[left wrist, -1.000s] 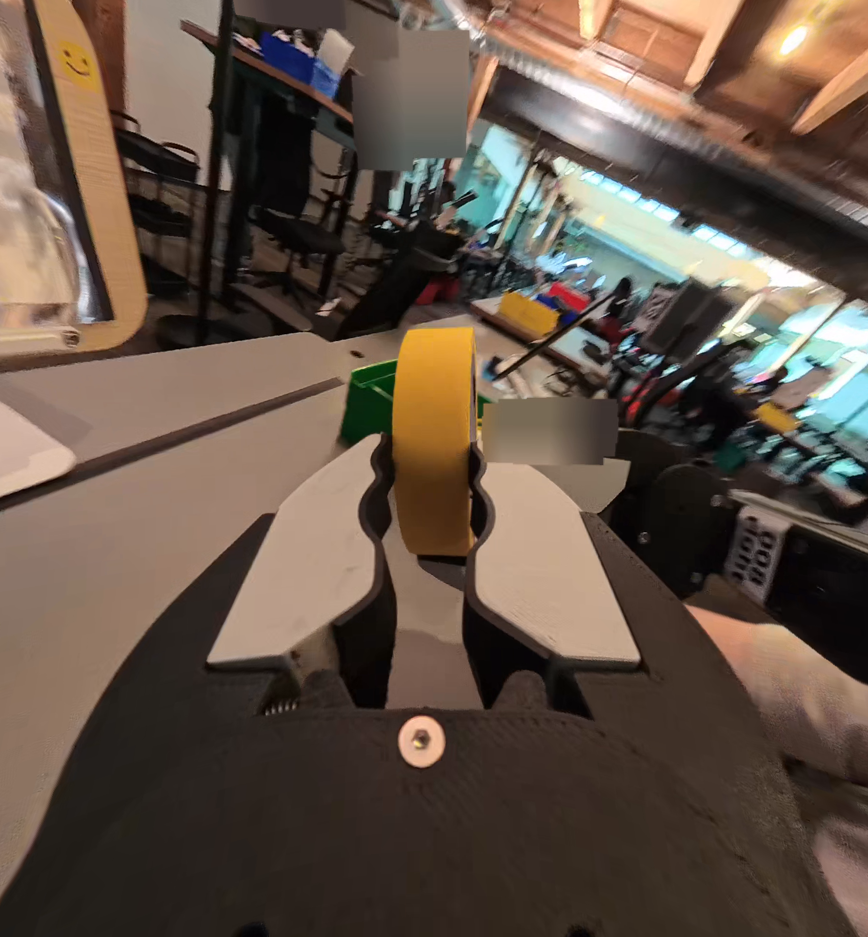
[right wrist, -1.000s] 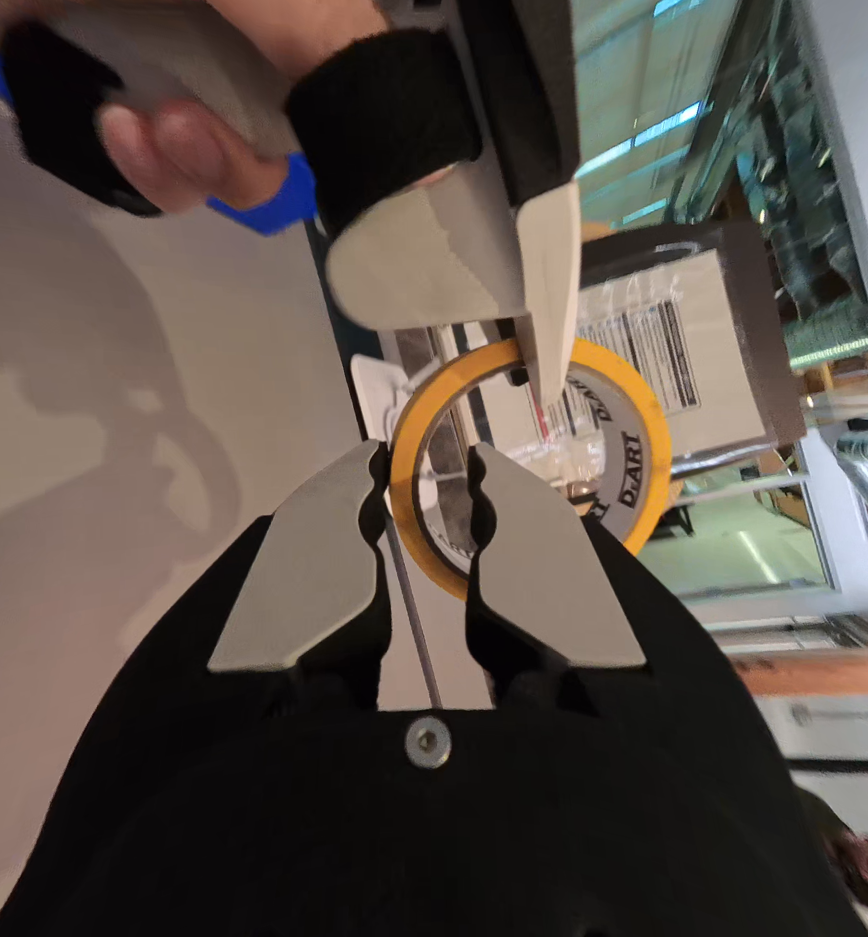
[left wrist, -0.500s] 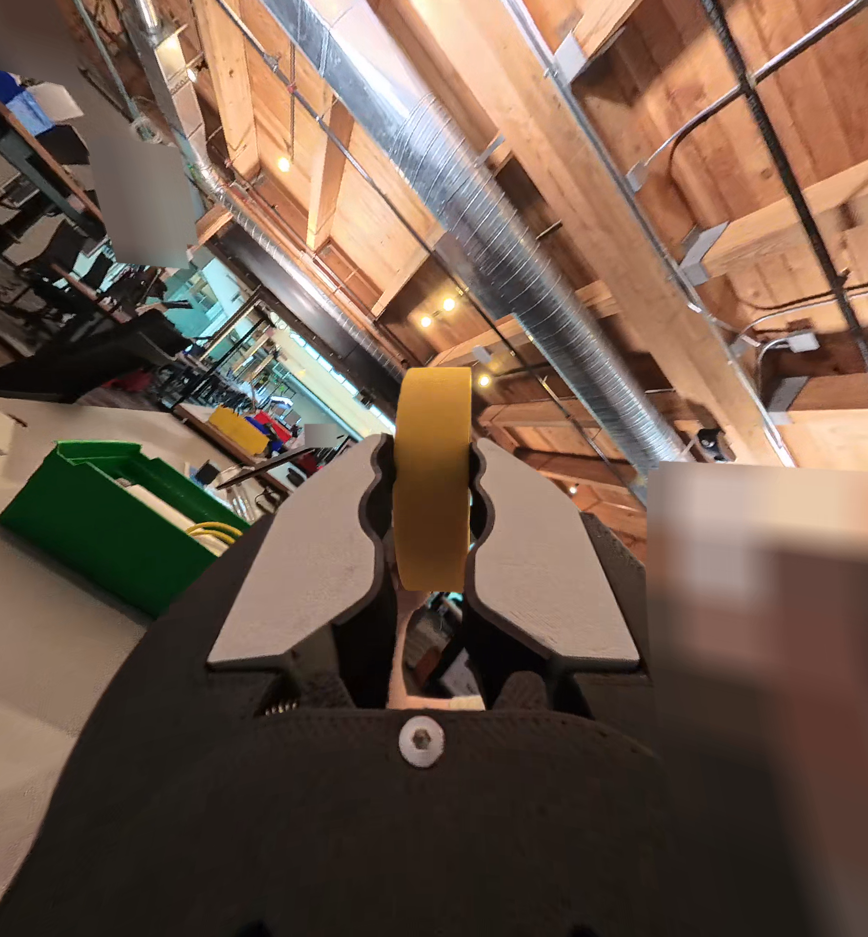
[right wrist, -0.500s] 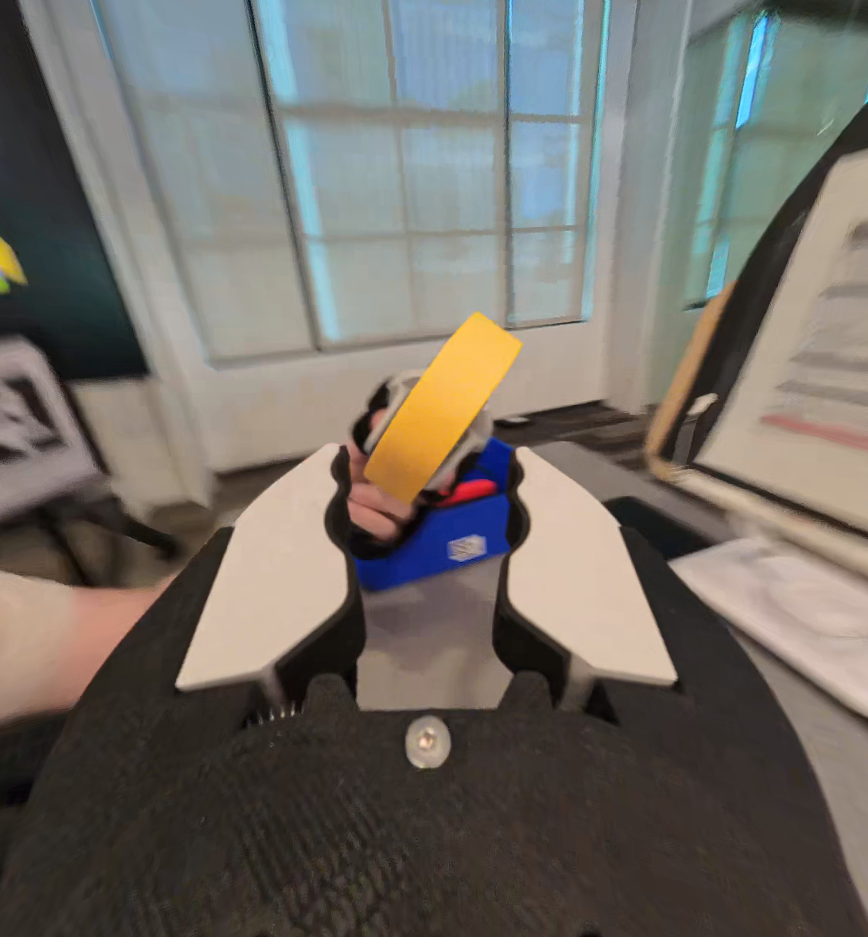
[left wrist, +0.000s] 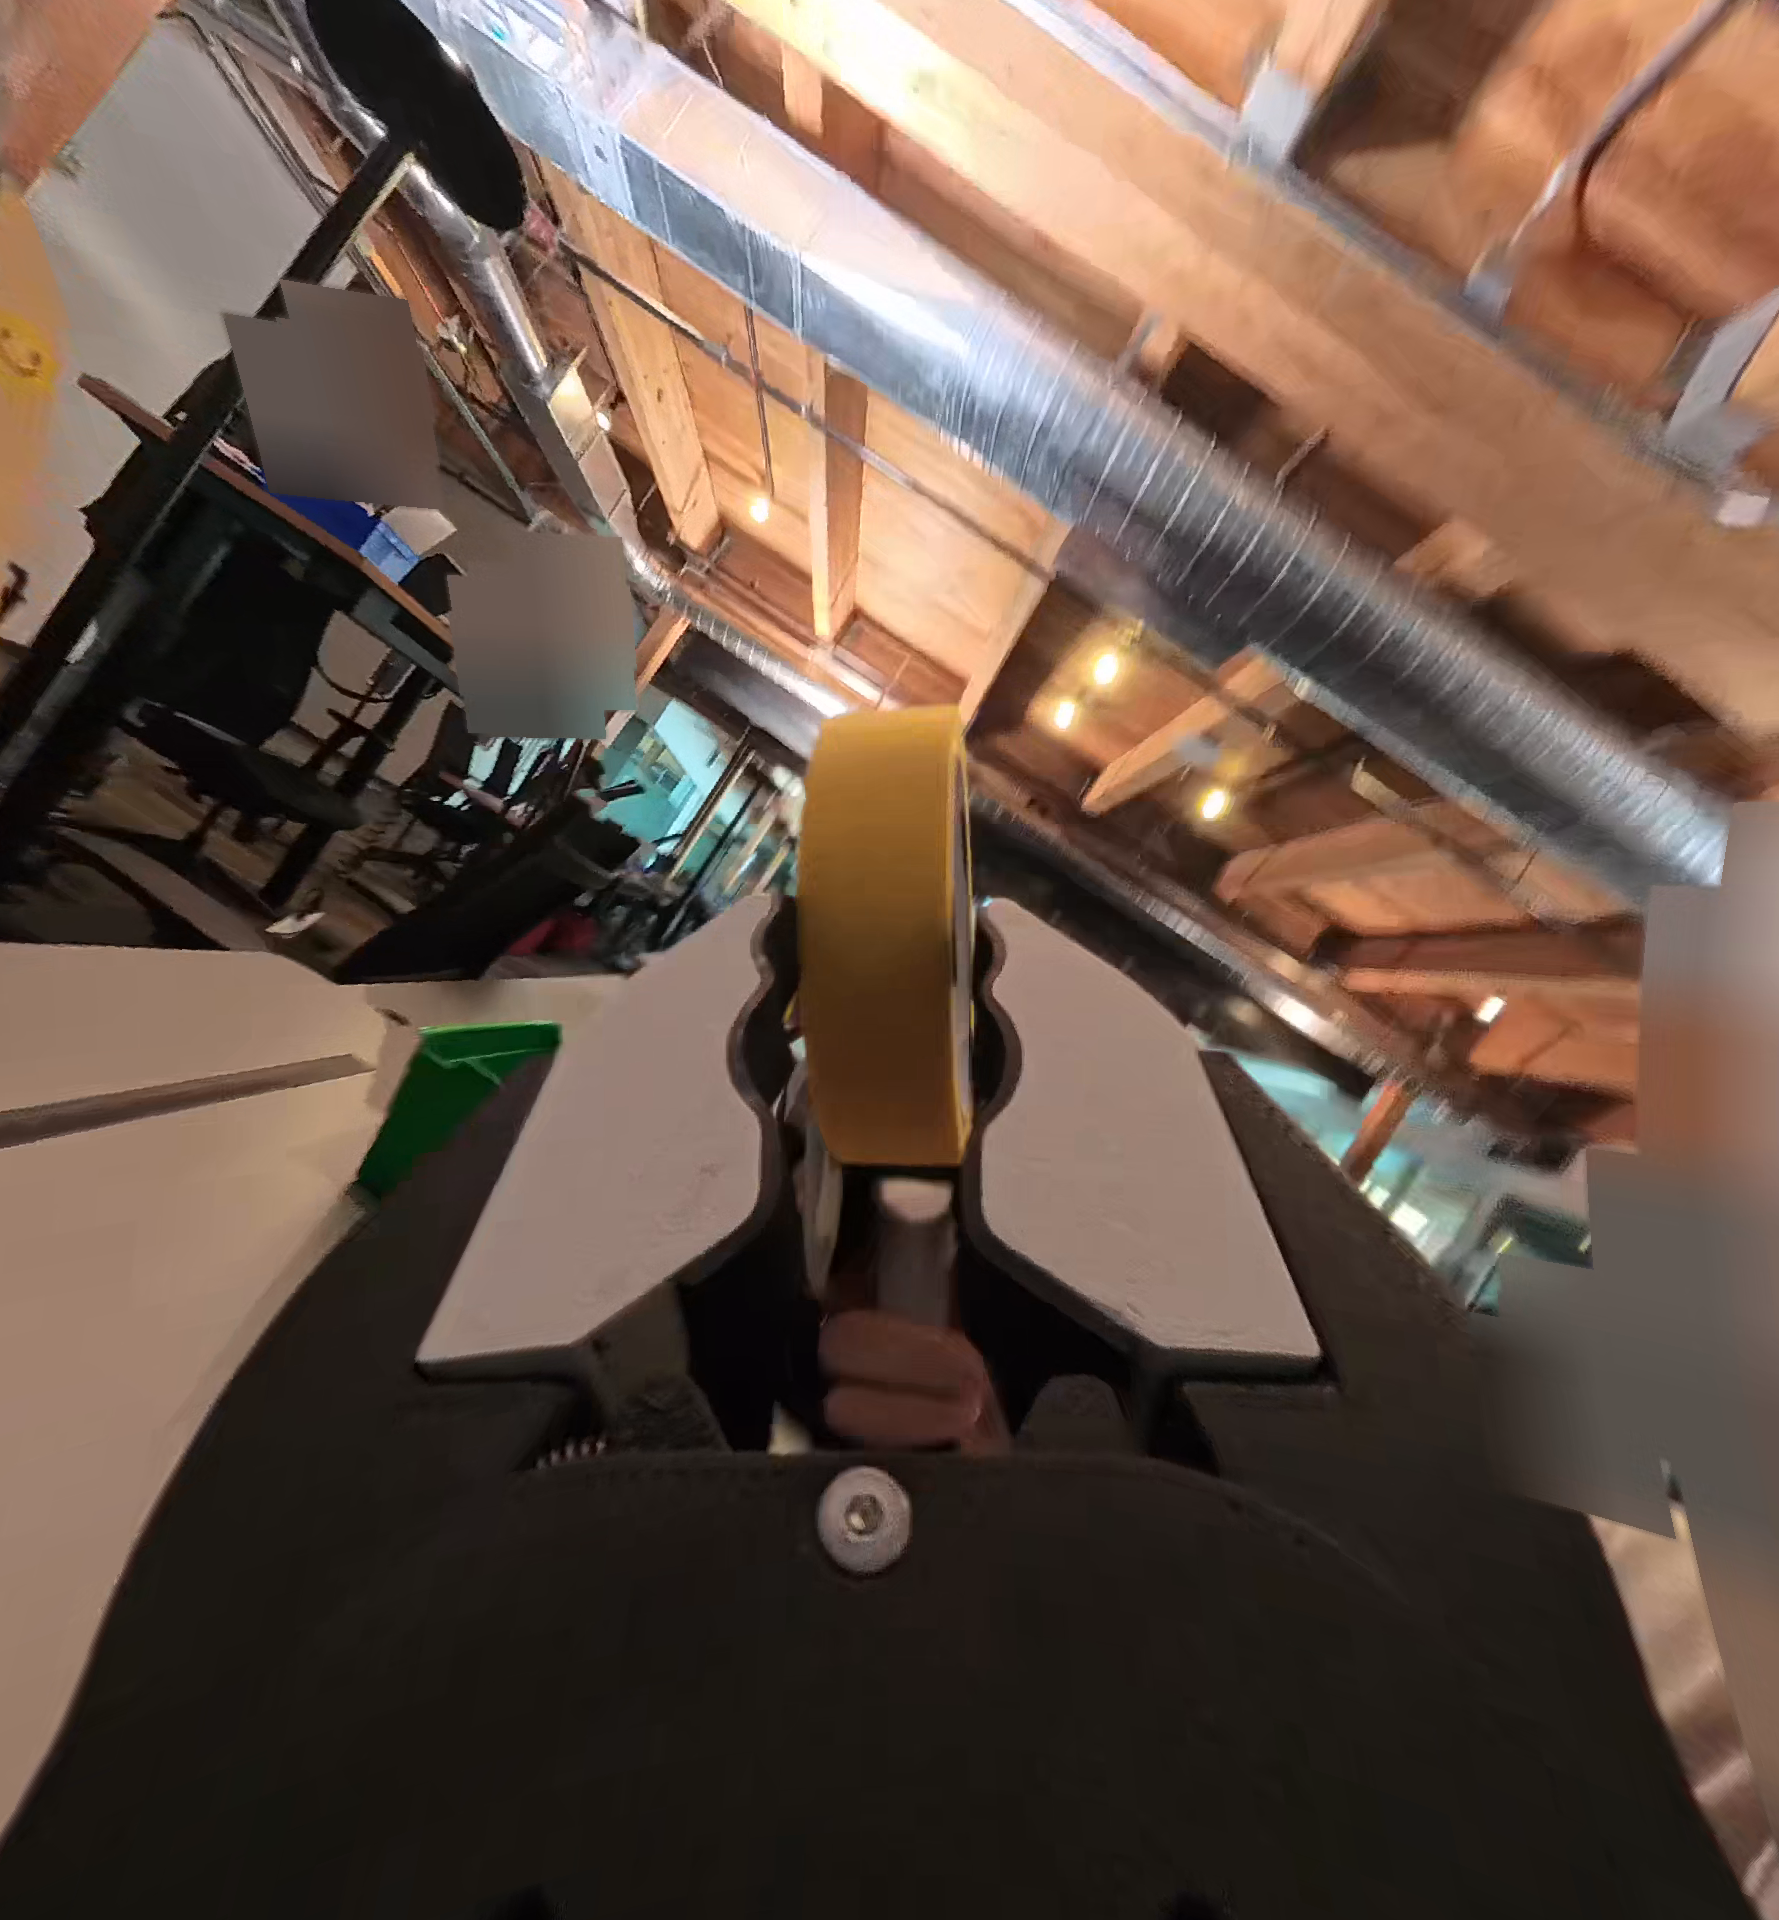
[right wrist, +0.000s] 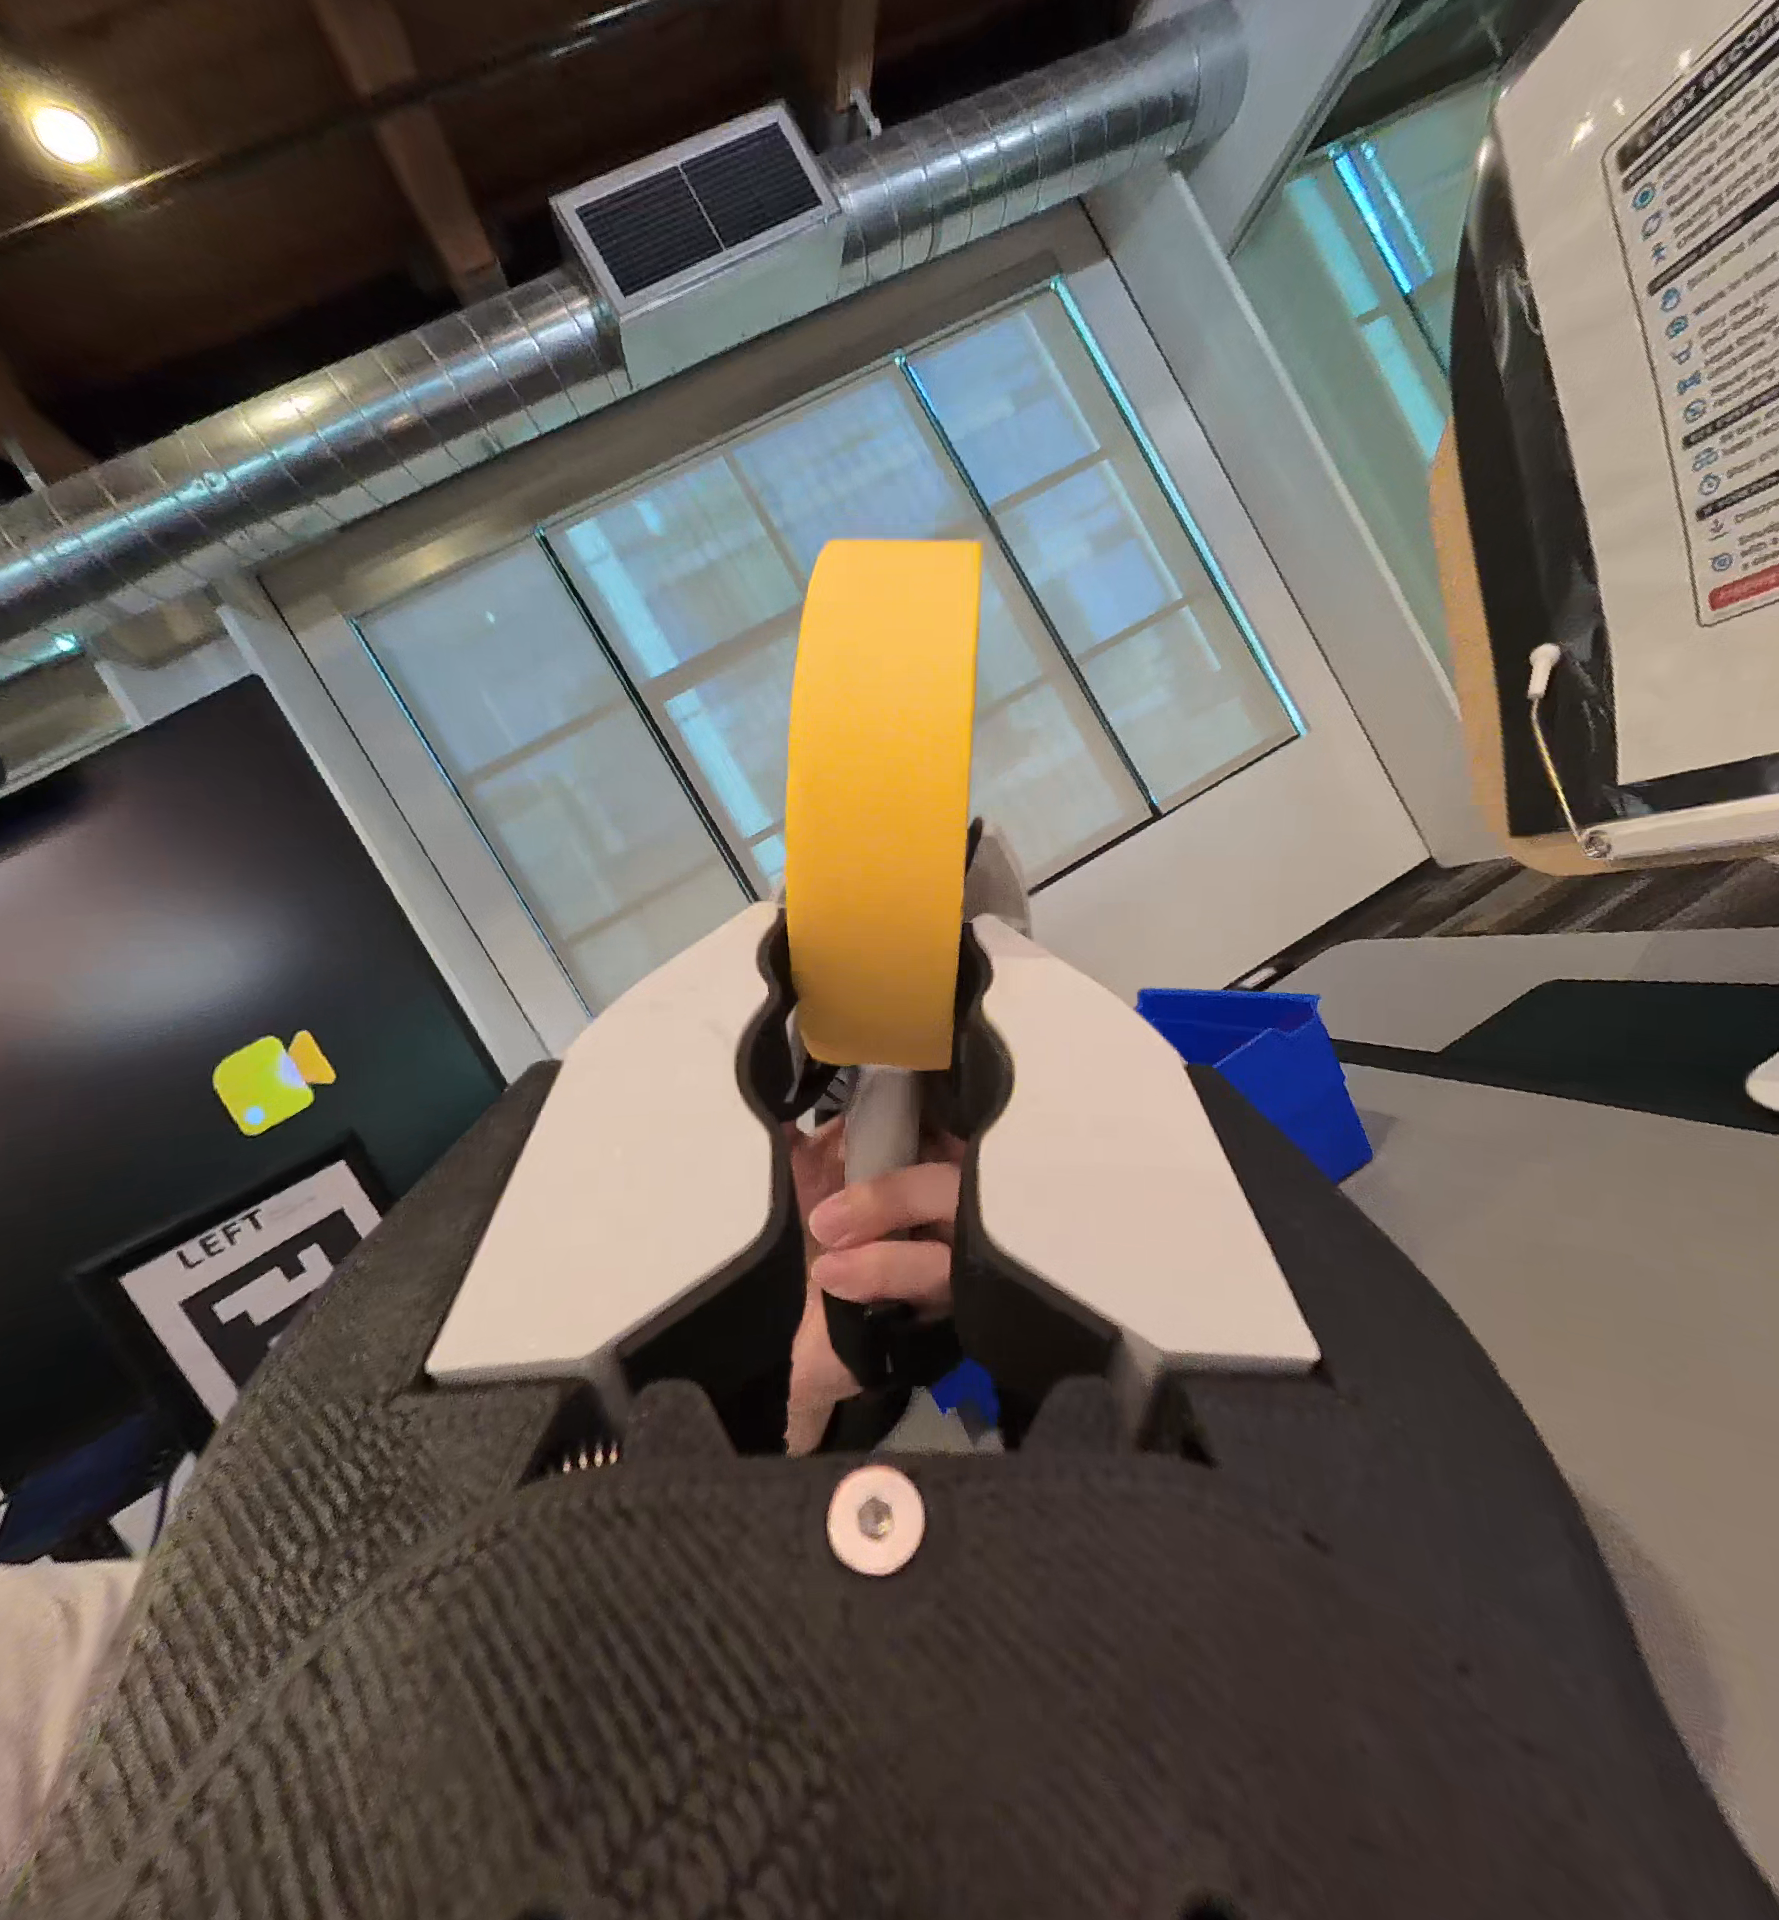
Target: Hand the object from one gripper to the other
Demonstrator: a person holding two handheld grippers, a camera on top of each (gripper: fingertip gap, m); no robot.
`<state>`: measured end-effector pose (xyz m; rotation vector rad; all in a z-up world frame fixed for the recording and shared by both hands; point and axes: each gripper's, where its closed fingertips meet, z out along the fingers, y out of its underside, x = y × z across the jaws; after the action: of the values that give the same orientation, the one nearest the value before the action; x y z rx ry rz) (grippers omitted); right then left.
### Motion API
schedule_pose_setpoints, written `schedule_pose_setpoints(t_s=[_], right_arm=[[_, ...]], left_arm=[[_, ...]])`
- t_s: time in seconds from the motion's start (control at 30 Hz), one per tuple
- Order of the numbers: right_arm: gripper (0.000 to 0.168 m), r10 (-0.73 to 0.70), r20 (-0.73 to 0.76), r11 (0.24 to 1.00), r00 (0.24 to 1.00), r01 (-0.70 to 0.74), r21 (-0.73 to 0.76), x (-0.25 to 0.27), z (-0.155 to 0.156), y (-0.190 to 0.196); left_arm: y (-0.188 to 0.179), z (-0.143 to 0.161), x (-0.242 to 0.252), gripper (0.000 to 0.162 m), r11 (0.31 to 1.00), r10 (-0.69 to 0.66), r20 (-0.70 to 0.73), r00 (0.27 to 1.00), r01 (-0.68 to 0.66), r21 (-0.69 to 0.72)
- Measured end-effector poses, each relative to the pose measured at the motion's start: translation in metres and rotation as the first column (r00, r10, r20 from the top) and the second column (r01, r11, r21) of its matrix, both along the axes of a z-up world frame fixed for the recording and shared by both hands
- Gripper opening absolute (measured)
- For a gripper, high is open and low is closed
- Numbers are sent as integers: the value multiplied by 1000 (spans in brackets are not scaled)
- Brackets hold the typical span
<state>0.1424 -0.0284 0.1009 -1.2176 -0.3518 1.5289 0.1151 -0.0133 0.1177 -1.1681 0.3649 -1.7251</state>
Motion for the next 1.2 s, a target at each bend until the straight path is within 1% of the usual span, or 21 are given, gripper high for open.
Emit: schedule_pose_setpoints(t_s=[0.07,0.13,0.2,0.27,0.3,0.33,0.37,0.43,0.5,0.57,0.6,0.67,0.73,0.77,0.8,0.87,0.93,1.0,1.07,1.13,1.2], right_arm=[[29,35,78,999,996,-37,23,7,2,3],[29,52,211,998,976,-61,33,14,-2,9],[29,112,274,994,955,-110,-23,22,-5,13],[29,194,234,979,953,-172,-109,32,-5,15],[29,219,187,969,958,-191,-154,38,-4,18],[29,240,134,957,961,-211,-201,43,-4,22],[29,261,80,941,962,-235,-246,47,-5,26],[29,291,-23,902,956,-283,-326,52,-11,35],[29,307,-113,860,945,-326,-392,51,-19,41],[29,324,-211,806,922,-385,-449,46,-26,44],[29,331,-243,780,912,-410,-472,41,-30,44],[29,337,-254,750,907,-422,-510,30,-40,43],[29,340,-220,735,914,-404,-545,18,-51,41],[29,350,-213,725,912,-408,-554,12,-54,38],[29,359,-218,716,908,-418,-560,9,-56,36],[29,329,-200,714,923,-382,-586,6,-59,38],[30,309,-114,761,944,-317,-565,4,-57,38],[49,306,-58,826,950,-295,-481,7,-40,33],[57,287,-21,896,958,-276,-347,17,-15,25],[55,244,17,959,970,-239,-152,28,12,13],[55,108,94,992,990,-114,59,36,27,8]], left_arm=[[-2,-4,5,49,983,113,-207,972,-79,168],[4,-4,-5,63,886,395,-353,848,-250,391],[1,5,-19,63,681,664,-361,655,-329,654],[-10,12,-26,64,399,867,-248,432,-305,865],[-19,15,-24,59,249,921,-146,361,-258,934],[-30,12,-16,47,133,942,-66,329,-185,974],[-38,4,-4,42,59,949,-24,315,-103,993],[-36,-12,17,56,-11,972,9,233,8,1000],[-22,-32,31,73,-68,994,54,100,137,988],[-5,-41,32,76,-185,977,206,-60,254,949],[1,-46,32,77,-208,963,248,-105,295,932],[10,-56,34,78,-204,957,259,-134,328,922],[11,-63,37,72,-220,951,283,-126,367,904],[12,-66,38,62,-225,947,295,-126,394,891],[15,-72,37,41,-209,948,289,-132,427,880],[20,-80,34,31,-181,954,268,-134,453,873],[25,-83,29,30,-84,976,155,-151,397,914],[26,-75,22,30,0,991,39,-130,285,958],[25,-58,11,29,75,993,-62,-95,134,988],[24,-45,2,29,228,974,-228,3,-55,972],[19,-36,-1,29,451,889,-409,207,-239,860]])
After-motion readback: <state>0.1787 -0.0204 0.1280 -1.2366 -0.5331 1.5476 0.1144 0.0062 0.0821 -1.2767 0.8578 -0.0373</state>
